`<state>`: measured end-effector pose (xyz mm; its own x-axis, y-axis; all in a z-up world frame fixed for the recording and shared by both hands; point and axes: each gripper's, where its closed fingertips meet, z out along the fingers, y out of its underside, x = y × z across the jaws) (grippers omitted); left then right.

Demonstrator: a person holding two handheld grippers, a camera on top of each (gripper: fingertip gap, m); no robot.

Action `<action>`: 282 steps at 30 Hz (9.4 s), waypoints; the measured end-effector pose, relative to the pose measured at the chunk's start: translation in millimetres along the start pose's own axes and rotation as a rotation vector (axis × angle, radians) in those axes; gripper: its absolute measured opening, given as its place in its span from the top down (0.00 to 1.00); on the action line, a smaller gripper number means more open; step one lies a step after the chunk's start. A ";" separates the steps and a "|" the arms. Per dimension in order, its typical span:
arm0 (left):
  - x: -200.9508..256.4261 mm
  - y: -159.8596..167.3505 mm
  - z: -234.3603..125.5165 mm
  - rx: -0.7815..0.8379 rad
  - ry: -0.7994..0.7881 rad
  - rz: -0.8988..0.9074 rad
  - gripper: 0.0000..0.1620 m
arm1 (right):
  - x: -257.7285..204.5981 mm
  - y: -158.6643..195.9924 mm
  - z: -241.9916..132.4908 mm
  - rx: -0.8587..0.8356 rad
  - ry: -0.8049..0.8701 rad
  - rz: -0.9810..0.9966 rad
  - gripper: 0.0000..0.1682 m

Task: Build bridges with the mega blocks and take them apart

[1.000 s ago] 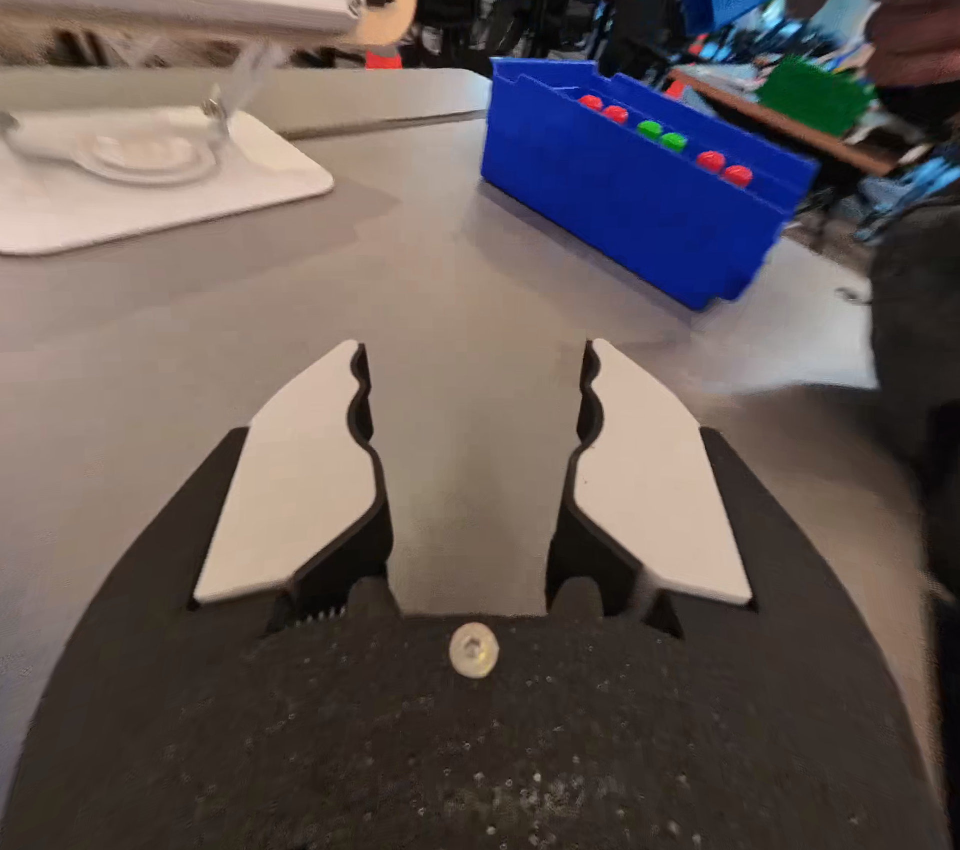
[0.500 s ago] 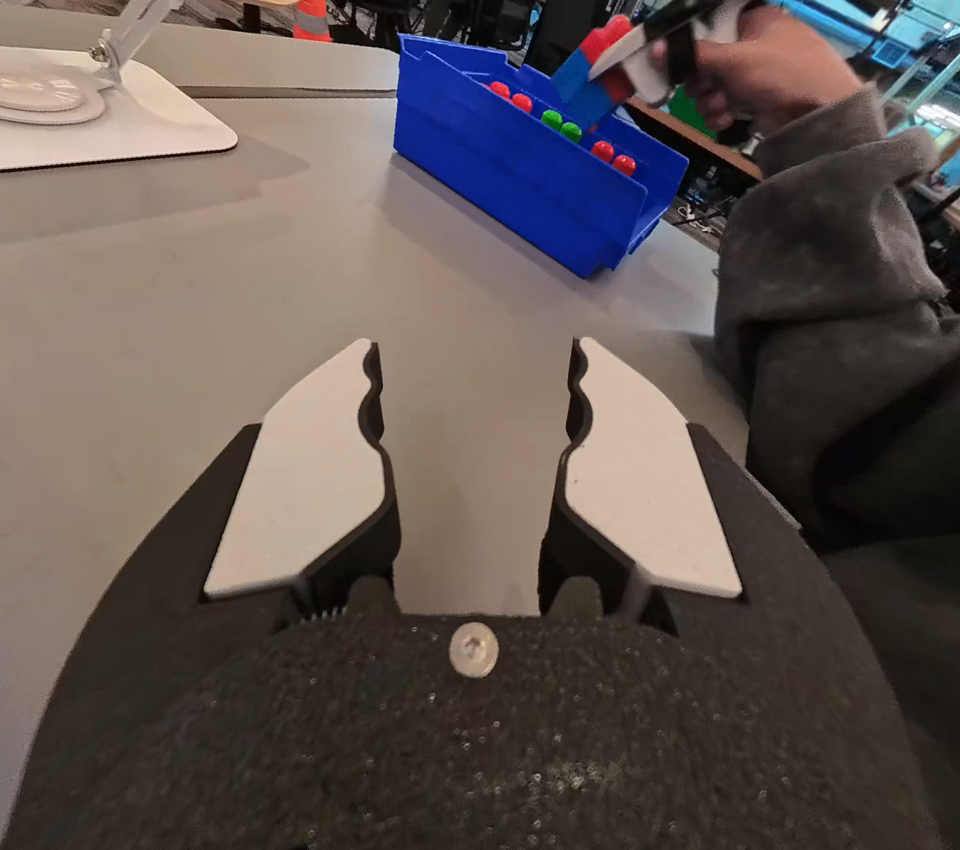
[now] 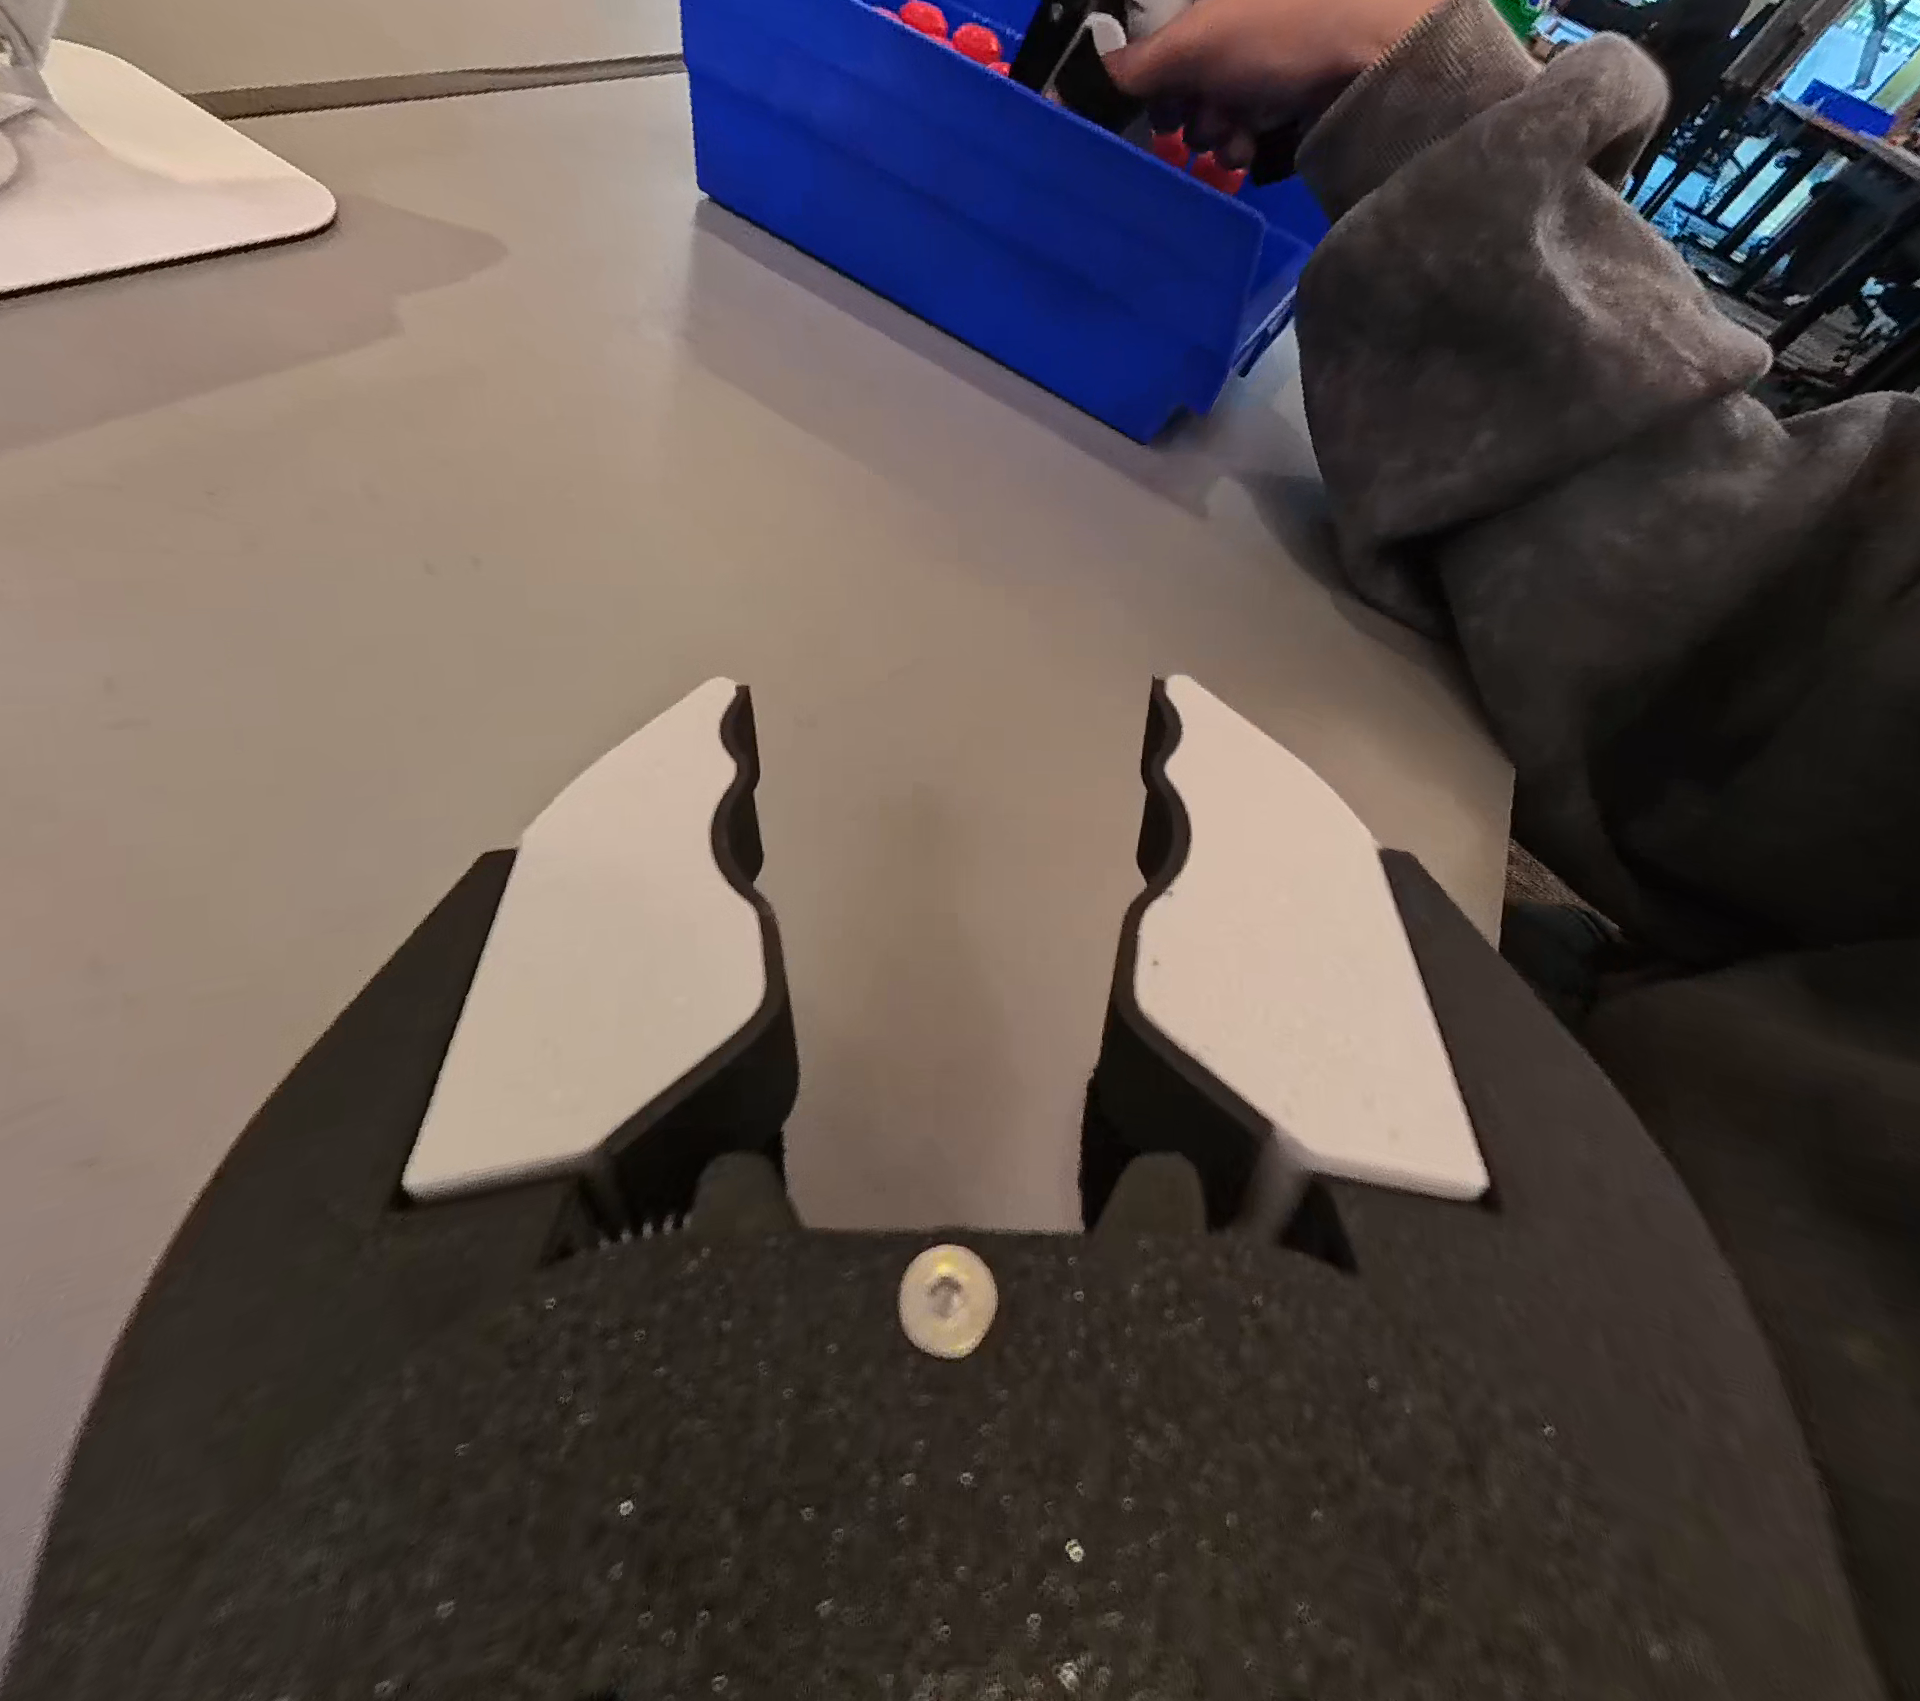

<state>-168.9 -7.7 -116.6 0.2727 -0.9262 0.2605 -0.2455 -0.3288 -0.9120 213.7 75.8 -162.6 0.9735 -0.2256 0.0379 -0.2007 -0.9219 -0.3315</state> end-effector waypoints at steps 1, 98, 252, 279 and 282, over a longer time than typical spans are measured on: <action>0.5 1.2 1.3 -0.006 0.003 0.001 0.56 | -1.2 0.1 0.6 0.002 -0.019 -0.002 0.77; -122.0 35.3 -11.6 -0.479 -0.565 0.103 0.99 | -294.3 48.1 -97.7 1.028 -0.703 -0.476 0.75; -344.0 27.7 -171.2 -0.468 -1.085 -0.437 0.56 | -303.0 55.9 -89.0 0.957 -0.770 -0.517 0.81; -141.6 -67.3 -20.0 -0.431 -0.535 0.212 0.77 | -310.0 67.0 -104.6 0.990 -0.882 -0.554 0.81; -144.9 -50.7 32.1 -0.466 -0.443 0.216 0.77 | -311.6 76.0 -114.9 1.021 -0.922 -0.585 0.81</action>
<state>-166.2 149.1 -118.3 0.5038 -0.8494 -0.1573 -0.6854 -0.2823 -0.6713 -117.4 39.9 -91.3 0.6907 0.7198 -0.0694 0.0143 -0.1095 -0.9939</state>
